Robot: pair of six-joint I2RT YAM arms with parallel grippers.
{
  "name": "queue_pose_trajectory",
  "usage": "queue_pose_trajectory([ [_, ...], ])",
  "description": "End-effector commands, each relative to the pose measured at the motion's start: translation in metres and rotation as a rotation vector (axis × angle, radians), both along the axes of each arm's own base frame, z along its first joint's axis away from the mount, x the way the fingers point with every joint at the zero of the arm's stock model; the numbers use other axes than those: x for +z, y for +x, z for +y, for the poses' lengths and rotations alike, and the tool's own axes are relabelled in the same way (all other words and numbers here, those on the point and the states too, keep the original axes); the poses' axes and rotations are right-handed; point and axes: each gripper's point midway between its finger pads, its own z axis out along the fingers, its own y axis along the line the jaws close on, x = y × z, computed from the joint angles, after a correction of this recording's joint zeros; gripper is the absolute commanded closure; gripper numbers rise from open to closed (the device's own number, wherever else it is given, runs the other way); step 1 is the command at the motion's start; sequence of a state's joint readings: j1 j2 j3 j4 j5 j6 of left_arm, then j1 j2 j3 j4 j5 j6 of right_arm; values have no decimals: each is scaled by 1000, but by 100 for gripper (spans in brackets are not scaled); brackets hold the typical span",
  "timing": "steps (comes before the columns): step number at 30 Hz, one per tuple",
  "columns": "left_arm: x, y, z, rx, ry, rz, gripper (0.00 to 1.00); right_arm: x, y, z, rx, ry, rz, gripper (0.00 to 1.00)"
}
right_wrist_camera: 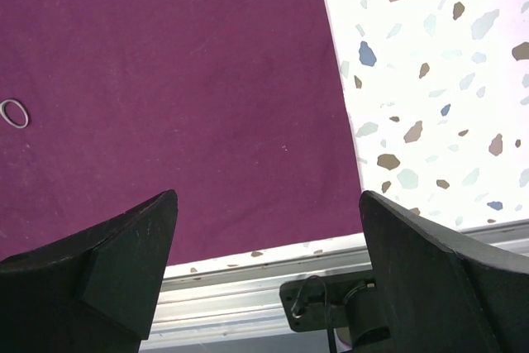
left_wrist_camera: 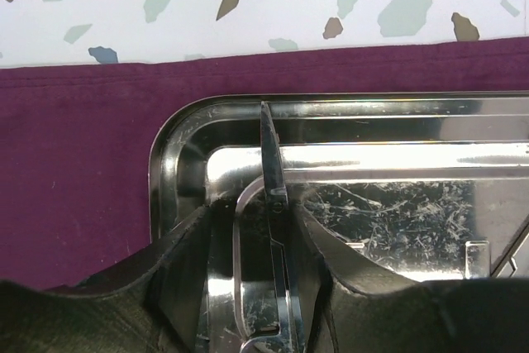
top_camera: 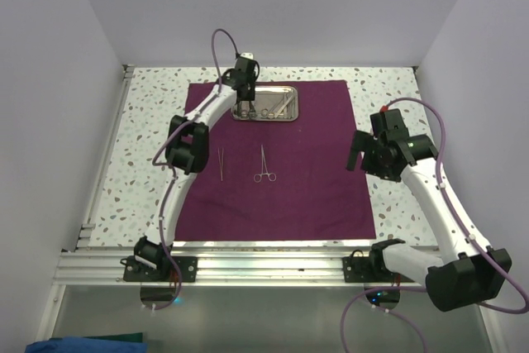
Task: Open and lay out the surgical kit
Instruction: Pick up the medical item from the container.
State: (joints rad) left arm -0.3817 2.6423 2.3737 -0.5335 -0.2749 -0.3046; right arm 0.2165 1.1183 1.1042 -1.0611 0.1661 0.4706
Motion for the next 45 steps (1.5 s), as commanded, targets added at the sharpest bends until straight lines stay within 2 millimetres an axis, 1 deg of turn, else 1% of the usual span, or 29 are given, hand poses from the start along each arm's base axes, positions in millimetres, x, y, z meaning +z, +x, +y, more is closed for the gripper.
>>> queue_pose_trajectory([
  [1, -72, -41, 39, 42, 123, 221, 53, 0, 5, -1, -4, -6, -2, 4],
  [4, -71, -35, 25, -5, 58, 202, 51, -2, 8, 1, -4, 2, 3, 4],
  [5, -66, -28, 20, -11, 36, 175, 51, -2, 9, 2, -3, 2, 2, 4],
  [8, -57, -17, 10, -17, -14, 132, 50, -3, 8, 3, -7, 6, 10, 4],
  [11, -58, -11, 4, -10, -47, 115, 51, -3, 8, 1, -14, -2, 11, 4],
  [12, -61, -11, 2, -10, -54, 117, 52, -3, 8, 0, -14, -7, 11, 4],
  [14, -71, -13, 2, 6, -59, 129, 55, -3, 8, -1, -13, -15, 16, 4],
  [15, -78, -14, 3, 22, -41, 137, 56, -3, 8, -1, -12, -17, 16, 4],
  [16, -82, -16, 4, 27, -29, 143, 57, -4, 9, -2, -13, -22, 25, 4],
  [17, -80, -15, 5, 31, -19, 137, 58, -3, 9, -3, -15, -24, 21, 4],
  [18, -84, -15, 7, 42, -2, 139, 59, -4, 10, -3, -14, -25, 21, 4],
  [21, -79, -14, 14, 65, 31, 132, 60, -5, 10, -4, -11, -36, 28, 4],
  [23, -81, -17, 19, 70, 57, 143, 61, -5, 12, -5, -10, -42, 24, 4],
  [24, -86, -20, 19, 67, 59, 158, 62, -5, 12, -5, -10, -43, 23, 4],
  [25, -89, -24, 21, 64, 60, 181, 69, -5, 14, -4, -8, -43, 18, 4],
  [26, -95, -28, 18, 48, 42, 210, 75, -5, 14, -5, -6, -45, 21, 4],
  [27, -107, -35, 19, 40, 48, 245, 80, -6, 14, -4, -4, -43, 22, 4],
  [29, -113, -45, 22, 33, 64, 293, 87, -6, 15, -4, -3, -44, 20, 4],
  [30, -108, -45, 22, 27, 67, 287, 87, -6, 15, -4, -1, -44, 21, 4],
  [31, -113, -51, 24, 27, 72, 308, 87, -7, 16, -4, 0, -41, 20, 4],
  [35, -115, -61, 28, 27, 86, 349, 87, -7, 15, -2, 6, -32, 13, 4],
  [36, -114, -63, 28, 23, 85, 355, 98, -7, 14, -2, 6, -31, 13, 4],
  [37, -116, -65, 28, 18, 85, 362, 100, -8, 14, -2, 7, -30, 13, 4],
  [39, -115, -65, 22, -3, 61, 363, 100, -7, 13, -2, 8, -26, 7, 4],
  [41, -110, -61, 12, -35, 16, 351, 100, -8, 12, -2, 11, -21, 5, 4],
  [42, -96, -53, 7, -43, -9, 312, 100, -7, 12, -1, 12, -17, 1, 4],
  [44, -78, -44, -1, -58, -45, 264, 100, -7, 11, 0, 18, -9, 0, 4],
  [45, -54, -34, -5, -51, -69, 206, 100, -6, 12, 0, 19, -6, -6, 4],
])
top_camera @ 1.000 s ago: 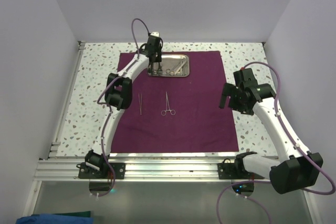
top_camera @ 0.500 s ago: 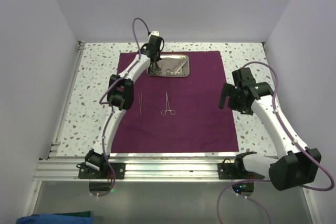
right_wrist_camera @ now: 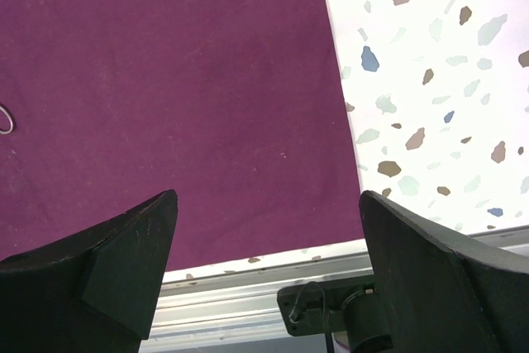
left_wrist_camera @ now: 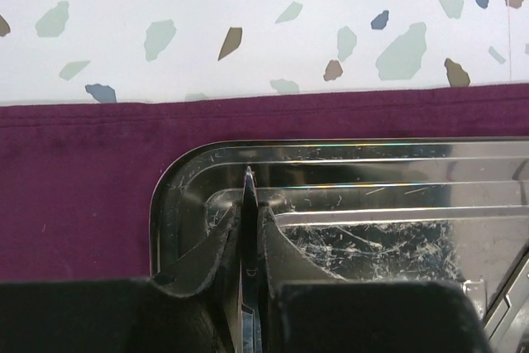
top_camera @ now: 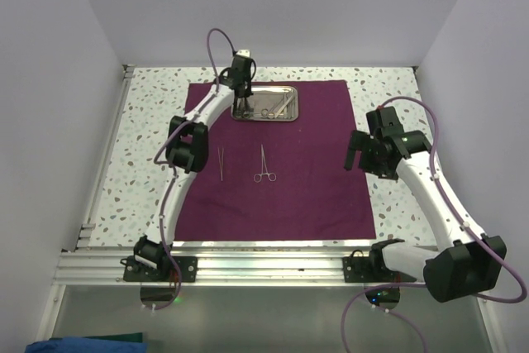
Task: Open and lay out the surgical kit
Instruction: Pick up the medical item from the container.
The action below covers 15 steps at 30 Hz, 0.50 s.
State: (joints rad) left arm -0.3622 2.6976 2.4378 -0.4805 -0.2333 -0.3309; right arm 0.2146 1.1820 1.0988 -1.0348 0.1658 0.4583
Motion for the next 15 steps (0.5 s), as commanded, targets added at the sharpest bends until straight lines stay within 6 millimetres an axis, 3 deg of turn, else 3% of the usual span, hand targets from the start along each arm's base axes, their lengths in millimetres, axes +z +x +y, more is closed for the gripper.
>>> queue_pose_trajectory([
  [1, -42, -51, -4, -64, -11, 230, 100, 7, 3, 0, 13, 12, -49, 4],
  [2, -21, -46, -6, -57, -33, 191, 100, 8, 3, 0, 16, 12, -52, 4],
  [8, 49, -29, -14, -54, -92, 46, 100, 13, 2, 0, 15, 19, -83, 4],
  [11, 74, -27, -16, -53, -120, 5, 100, 13, 0, 0, 11, 24, -91, 4],
  [15, 92, -32, -16, -52, -141, -12, 100, 14, -3, 1, 13, 35, -97, 4],
])
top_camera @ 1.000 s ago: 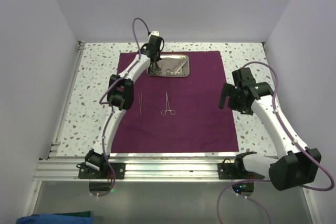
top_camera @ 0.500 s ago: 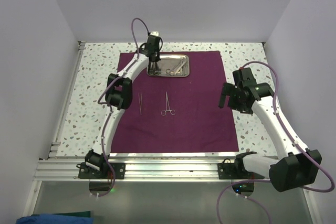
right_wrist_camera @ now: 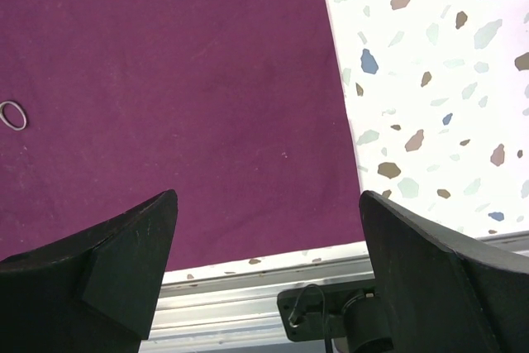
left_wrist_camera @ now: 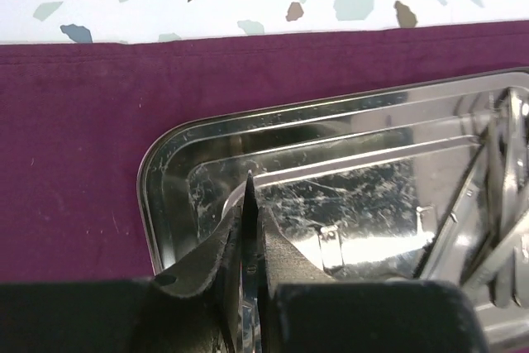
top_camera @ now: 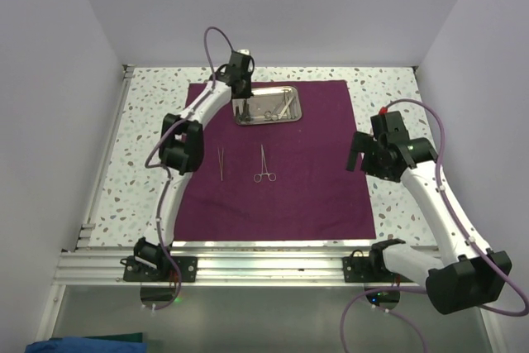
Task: Open and lay out the surgical kit
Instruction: Pick up the medical item from the container, then place the medical item in the surgical kit.
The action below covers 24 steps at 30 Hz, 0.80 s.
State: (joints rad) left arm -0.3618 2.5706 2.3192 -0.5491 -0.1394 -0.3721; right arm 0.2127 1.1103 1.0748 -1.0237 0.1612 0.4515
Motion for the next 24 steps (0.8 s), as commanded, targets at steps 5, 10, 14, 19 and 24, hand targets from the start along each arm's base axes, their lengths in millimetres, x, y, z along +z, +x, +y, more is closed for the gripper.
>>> queue_pose_trajectory([
  [5, 88, -12, -8, -1, -92, -98, 100, 6, -1, 5, 9, 42, -50, 4],
  [10, 88, -35, -14, 8, -87, -52, 100, 5, -9, 7, 12, 65, -48, 4],
  [14, 94, -72, -23, 42, -56, -31, 100, 6, -16, 8, 9, 84, -48, 4],
  [19, 75, -143, -40, 61, 8, 15, 100, 15, -30, 17, 16, 149, -60, 4],
  [24, 55, -186, -48, 72, -38, 65, 100, 23, -47, 18, 24, 170, -51, 4],
])
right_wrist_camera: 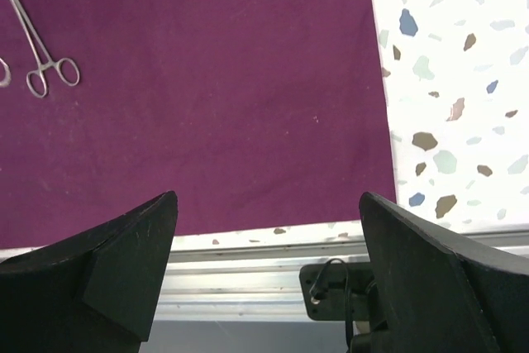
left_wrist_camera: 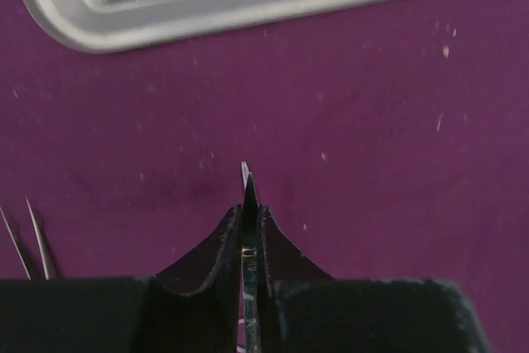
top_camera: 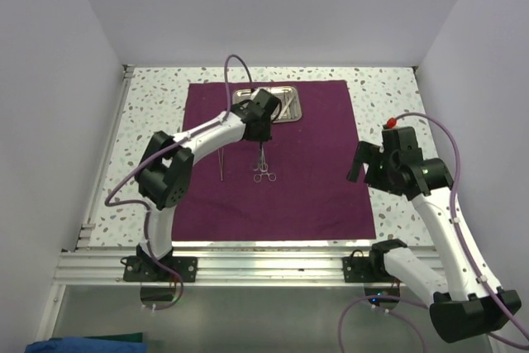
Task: Open and lay out the surgical kit
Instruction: Place the medical item in the surgical kit, then adjust the medical item in the container.
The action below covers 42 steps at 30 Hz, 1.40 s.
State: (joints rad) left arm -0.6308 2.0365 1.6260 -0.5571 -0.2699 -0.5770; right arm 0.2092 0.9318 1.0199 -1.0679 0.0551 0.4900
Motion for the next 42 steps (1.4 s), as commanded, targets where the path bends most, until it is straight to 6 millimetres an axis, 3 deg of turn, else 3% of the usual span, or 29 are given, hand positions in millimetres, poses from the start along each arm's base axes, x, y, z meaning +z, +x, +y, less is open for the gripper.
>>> queue_pose_trajectory([
  [1, 20, -7, 8, 109, -79, -52, 100, 10, -17, 5, 9, 44, 11, 4],
  [5, -1, -29, 9, 127, -72, -12, 100, 10, -30, 2, 14, 43, 15, 4],
  [8, -8, -34, 5, 117, -75, -5, 100, 4, -39, 1, 14, 46, 32, 4],
  [9, -7, -33, 4, 115, -76, -8, 93, 4, -40, 1, 15, 46, 32, 4],
  [10, -8, -32, 4, 107, -70, -9, 77, 4, -41, 1, 14, 46, 32, 4],
  [12, 3, -22, -2, 90, -78, -38, 68, 5, -40, 1, 10, 48, 32, 4],
  [15, 28, 3, -12, 53, -77, -113, 57, 10, -37, 1, 2, 45, 22, 4],
  [16, 26, 10, -14, 25, -56, -118, 54, 11, -36, 0, -5, 45, 20, 4],
  [17, 45, 25, -21, 14, -80, -161, 54, 12, -34, -1, -13, 40, 14, 4],
  [19, 57, 51, -30, -31, -90, -195, 54, 13, -30, -1, -27, 39, 8, 4],
  [20, 57, 62, -27, -34, -89, -202, 54, 15, -28, -4, -40, 28, 2, 4],
  [21, 44, 71, -30, -48, -84, -183, 55, 16, -25, -4, -48, 27, -3, 4],
  [22, 60, 86, -34, -63, -96, -222, 55, 15, -23, -5, -54, 21, 3, 4],
  [23, 60, 98, -29, -59, -97, -229, 55, 18, -19, -7, -62, 13, -9, 4],
  [24, 45, 107, -31, -84, -93, -214, 56, 18, -17, -7, -72, 12, -11, 4],
  [25, 57, 120, -35, -92, -116, -248, 56, 18, -15, -8, -77, 8, -11, 4],
  [26, 54, 130, -32, -92, -122, -254, 56, 19, -11, -8, -83, 4, -14, 4],
  [27, 36, 137, -33, -103, -115, -237, 56, 19, -9, -10, -93, -4, -13, 4],
  [29, 35, 152, -39, -149, -139, -268, 55, 19, -4, -12, -102, -21, -4, 4],
  [30, 18, 155, -41, -164, -142, -251, 55, 19, -2, -13, -106, -30, -7, 4],
  [32, 5, 160, -44, -183, -161, -241, 56, 19, 3, -15, -112, -51, 1, 4],
  [33, -13, 160, -45, -187, -150, -217, 58, 20, 4, -17, -114, -59, 4, 4],
  [36, -30, 163, -46, -201, -151, -202, 61, 19, 10, -20, -108, -91, 19, 4],
  [42, -31, 163, -63, -232, -237, -198, 61, 10, 21, -19, -95, -111, 56, 4],
])
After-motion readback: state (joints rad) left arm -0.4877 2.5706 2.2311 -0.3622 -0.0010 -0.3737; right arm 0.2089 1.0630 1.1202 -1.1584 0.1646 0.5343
